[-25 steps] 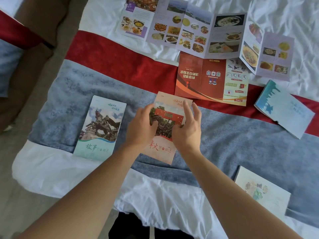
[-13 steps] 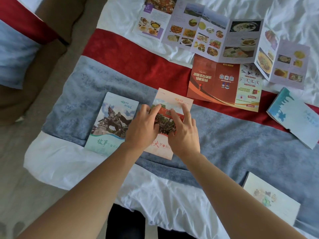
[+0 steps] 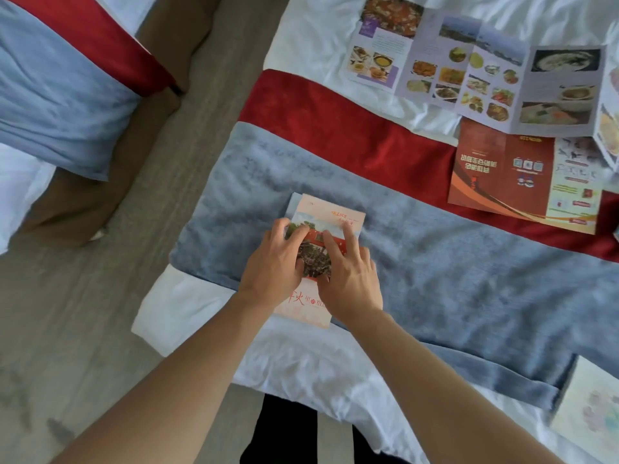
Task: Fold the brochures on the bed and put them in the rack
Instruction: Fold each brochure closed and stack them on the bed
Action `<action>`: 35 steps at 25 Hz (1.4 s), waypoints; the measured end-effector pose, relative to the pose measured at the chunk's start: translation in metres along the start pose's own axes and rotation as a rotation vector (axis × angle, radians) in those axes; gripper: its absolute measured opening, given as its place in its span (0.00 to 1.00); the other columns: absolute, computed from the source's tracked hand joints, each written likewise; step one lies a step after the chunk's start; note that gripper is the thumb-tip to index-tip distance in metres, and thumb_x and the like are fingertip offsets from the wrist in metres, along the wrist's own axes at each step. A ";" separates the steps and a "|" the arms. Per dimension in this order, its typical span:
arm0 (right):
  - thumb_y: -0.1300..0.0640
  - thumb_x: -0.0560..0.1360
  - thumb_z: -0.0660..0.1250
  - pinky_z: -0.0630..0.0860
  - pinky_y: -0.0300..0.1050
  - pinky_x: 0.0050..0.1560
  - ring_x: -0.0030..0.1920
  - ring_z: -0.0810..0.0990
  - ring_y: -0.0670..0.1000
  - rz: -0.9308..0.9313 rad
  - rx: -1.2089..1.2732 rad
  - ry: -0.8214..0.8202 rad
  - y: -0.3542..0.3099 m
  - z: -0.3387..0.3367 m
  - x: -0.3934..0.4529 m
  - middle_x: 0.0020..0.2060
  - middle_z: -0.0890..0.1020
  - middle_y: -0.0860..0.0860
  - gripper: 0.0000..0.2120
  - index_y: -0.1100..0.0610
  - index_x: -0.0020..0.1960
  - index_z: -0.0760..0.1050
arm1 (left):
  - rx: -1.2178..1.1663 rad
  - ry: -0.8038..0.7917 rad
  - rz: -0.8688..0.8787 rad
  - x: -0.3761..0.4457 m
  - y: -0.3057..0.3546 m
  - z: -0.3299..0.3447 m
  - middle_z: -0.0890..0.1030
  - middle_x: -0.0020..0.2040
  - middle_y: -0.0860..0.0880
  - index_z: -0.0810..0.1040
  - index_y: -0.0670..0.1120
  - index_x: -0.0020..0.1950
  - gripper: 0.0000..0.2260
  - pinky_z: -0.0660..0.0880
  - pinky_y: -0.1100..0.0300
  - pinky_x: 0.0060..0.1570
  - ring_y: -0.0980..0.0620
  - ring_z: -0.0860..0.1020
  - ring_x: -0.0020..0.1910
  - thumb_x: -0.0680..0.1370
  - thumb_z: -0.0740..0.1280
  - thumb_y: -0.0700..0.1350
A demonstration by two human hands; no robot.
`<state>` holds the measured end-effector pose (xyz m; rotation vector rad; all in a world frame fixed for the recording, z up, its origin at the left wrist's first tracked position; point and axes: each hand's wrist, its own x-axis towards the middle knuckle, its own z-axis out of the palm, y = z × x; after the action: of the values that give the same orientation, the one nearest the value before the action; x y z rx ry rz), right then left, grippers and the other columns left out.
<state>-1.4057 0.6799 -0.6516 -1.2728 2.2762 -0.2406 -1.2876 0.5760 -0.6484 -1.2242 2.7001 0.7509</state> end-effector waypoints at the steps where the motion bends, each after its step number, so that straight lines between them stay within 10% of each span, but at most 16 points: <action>1: 0.59 0.72 0.68 0.70 0.56 0.61 0.63 0.70 0.62 -0.003 -0.011 -0.010 -0.006 0.005 0.000 0.80 0.53 0.54 0.37 0.48 0.78 0.59 | 0.003 -0.011 0.001 -0.002 -0.008 0.000 0.66 0.68 0.46 0.69 0.50 0.71 0.25 0.81 0.49 0.44 0.44 0.71 0.65 0.75 0.70 0.40; 35: 0.51 0.73 0.73 0.73 0.55 0.53 0.61 0.68 0.59 0.031 -0.184 -0.022 0.001 0.037 0.021 0.80 0.53 0.48 0.35 0.44 0.76 0.61 | 0.021 -0.061 0.022 0.014 -0.037 0.036 0.66 0.68 0.43 0.68 0.48 0.71 0.26 0.79 0.52 0.45 0.43 0.68 0.64 0.75 0.70 0.40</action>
<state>-1.3965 0.6662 -0.6907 -1.3220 2.3409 -0.0051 -1.2747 0.5622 -0.6986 -1.1498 2.6699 0.7480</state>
